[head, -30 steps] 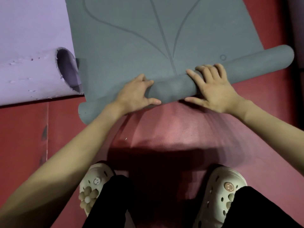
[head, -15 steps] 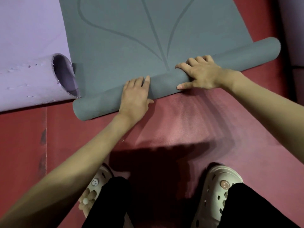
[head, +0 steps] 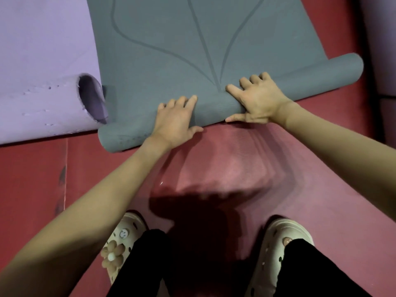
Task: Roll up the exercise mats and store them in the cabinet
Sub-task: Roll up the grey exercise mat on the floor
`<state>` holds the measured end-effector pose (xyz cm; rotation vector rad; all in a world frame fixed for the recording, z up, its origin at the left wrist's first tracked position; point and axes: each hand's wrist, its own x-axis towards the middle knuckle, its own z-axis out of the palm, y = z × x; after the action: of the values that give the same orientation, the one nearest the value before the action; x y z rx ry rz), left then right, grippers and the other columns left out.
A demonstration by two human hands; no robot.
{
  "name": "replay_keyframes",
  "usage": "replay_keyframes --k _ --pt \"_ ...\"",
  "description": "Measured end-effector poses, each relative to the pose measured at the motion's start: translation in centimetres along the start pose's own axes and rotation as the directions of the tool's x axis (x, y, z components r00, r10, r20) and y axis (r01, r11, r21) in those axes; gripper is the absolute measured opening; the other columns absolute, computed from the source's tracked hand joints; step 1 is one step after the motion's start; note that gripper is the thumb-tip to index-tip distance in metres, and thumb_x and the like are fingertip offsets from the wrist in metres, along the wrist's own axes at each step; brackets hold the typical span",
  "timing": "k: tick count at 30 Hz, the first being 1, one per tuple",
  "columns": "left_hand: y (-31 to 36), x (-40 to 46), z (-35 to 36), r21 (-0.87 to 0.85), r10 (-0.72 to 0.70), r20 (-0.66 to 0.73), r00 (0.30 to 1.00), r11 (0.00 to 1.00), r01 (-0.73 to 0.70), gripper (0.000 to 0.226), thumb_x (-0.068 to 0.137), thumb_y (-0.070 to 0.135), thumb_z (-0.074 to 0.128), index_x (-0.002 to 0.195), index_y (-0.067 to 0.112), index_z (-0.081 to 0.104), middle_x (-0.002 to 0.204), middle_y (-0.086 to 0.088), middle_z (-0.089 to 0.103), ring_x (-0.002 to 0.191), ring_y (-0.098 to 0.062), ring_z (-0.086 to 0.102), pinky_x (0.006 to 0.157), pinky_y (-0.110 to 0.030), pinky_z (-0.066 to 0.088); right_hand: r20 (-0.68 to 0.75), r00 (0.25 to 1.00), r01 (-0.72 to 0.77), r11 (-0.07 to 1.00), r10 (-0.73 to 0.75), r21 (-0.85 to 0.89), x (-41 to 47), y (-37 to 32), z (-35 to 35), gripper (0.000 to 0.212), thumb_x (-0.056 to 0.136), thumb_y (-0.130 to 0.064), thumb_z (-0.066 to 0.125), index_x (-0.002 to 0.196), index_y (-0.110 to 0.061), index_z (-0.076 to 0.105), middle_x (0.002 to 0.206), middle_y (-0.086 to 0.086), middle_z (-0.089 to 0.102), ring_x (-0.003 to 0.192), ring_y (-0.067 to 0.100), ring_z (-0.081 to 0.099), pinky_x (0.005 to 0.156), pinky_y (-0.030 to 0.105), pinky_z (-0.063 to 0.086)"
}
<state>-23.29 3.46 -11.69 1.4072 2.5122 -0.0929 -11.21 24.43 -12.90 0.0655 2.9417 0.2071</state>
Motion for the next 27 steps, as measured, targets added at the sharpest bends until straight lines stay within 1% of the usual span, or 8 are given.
replay_keyframes --k 4,9,13,18,20,23,25,27 --pt "0.0 -0.2 -1.0 -0.065 0.040 0.033 0.999 0.997 -0.037 0.083 0.079 0.056 0.068 0.145 0.018 0.033 0.135 -0.007 0.049 0.123 -0.032 0.047 0.098 -0.043 0.036 -0.036 0.999 -0.012 0.998 0.014 0.062 -1.4 -0.3 -0.4 0.091 0.070 -0.087 0.022 0.116 -0.013 0.047 0.090 0.022 0.059 0.075 0.036 0.057 0.073 0.042 0.038" --pt "1.4 -3.7 -0.1 -0.121 0.087 0.058 0.994 0.989 -0.080 0.084 0.079 0.053 0.069 0.146 0.014 0.037 0.139 -0.008 0.048 0.126 -0.032 0.045 0.103 -0.043 0.034 -0.033 0.999 -0.029 0.993 0.033 0.113 -5.2 -2.4 0.2 0.089 0.072 -0.086 0.024 0.116 -0.013 0.050 0.084 0.019 0.057 0.070 0.035 0.055 0.071 0.041 0.038" --pt "2.2 -6.5 0.8 -0.148 0.110 0.110 0.988 0.985 -0.094 0.087 0.080 0.054 0.068 0.148 0.014 0.033 0.145 -0.006 0.044 0.131 -0.030 0.042 0.108 -0.042 0.031 0.032 0.999 -0.032 0.992 0.028 0.118 -8.0 -4.5 0.2 0.086 0.072 -0.084 0.028 0.115 -0.014 0.052 0.086 0.018 0.058 0.071 0.035 0.056 0.070 0.041 0.038" --pt "2.8 -8.9 1.8 -0.157 0.142 0.181 0.973 0.981 -0.114 0.088 0.080 0.057 0.066 0.149 0.017 0.029 0.144 -0.003 0.044 0.132 -0.026 0.040 0.109 -0.037 0.027 0.135 0.991 -0.043 0.990 0.025 0.131 -10.4 -6.6 0.5 0.089 0.070 -0.087 0.023 0.116 -0.017 0.053 0.091 0.015 0.062 0.074 0.034 0.057 0.071 0.041 0.039" --pt "3.2 -9.1 2.1 -0.125 0.131 0.131 0.983 0.985 -0.114 0.088 0.079 0.056 0.067 0.147 0.015 0.031 0.139 -0.005 0.046 0.128 -0.026 0.042 0.107 -0.037 0.029 0.153 0.988 -0.041 0.988 0.018 0.148 -10.0 -6.4 0.4 0.089 0.069 -0.089 0.023 0.117 -0.020 0.051 0.096 0.012 0.061 0.080 0.034 0.058 0.074 0.041 0.040" --pt "3.6 -9.4 2.4 -0.029 0.165 0.000 0.986 0.986 -0.165 0.094 0.072 0.060 0.071 0.144 0.011 0.036 0.133 -0.010 0.047 0.119 -0.029 0.048 0.101 -0.041 0.036 0.217 0.976 -0.044 0.960 -0.017 0.276 -8.5 -5.3 -0.3 0.081 0.069 -0.087 0.036 0.120 -0.025 0.046 0.106 0.007 0.060 0.095 0.034 0.058 0.083 0.043 0.042" --pt "3.6 -9.5 2.8 -0.055 0.159 -0.074 0.985 0.985 -0.163 0.094 0.068 0.058 0.075 0.141 0.009 0.041 0.131 -0.010 0.052 0.115 -0.031 0.052 0.098 -0.043 0.040 0.257 0.965 -0.045 0.920 -0.061 0.389 -7.7 -4.7 -0.4 0.077 0.070 -0.084 0.041 0.125 -0.030 0.043 0.112 0.004 0.060 0.103 0.032 0.058 0.089 0.043 0.042" --pt "3.3 -9.3 3.0 -0.139 0.141 -0.089 0.986 0.978 -0.153 0.089 0.068 0.052 0.079 0.137 0.007 0.047 0.132 -0.011 0.055 0.117 -0.032 0.054 0.101 -0.043 0.040 0.293 0.952 -0.057 0.895 -0.085 0.442 -7.1 -4.3 -0.3 0.078 0.071 -0.083 0.043 0.130 -0.033 0.041 0.114 0.003 0.060 0.107 0.030 0.058 0.091 0.043 0.043"
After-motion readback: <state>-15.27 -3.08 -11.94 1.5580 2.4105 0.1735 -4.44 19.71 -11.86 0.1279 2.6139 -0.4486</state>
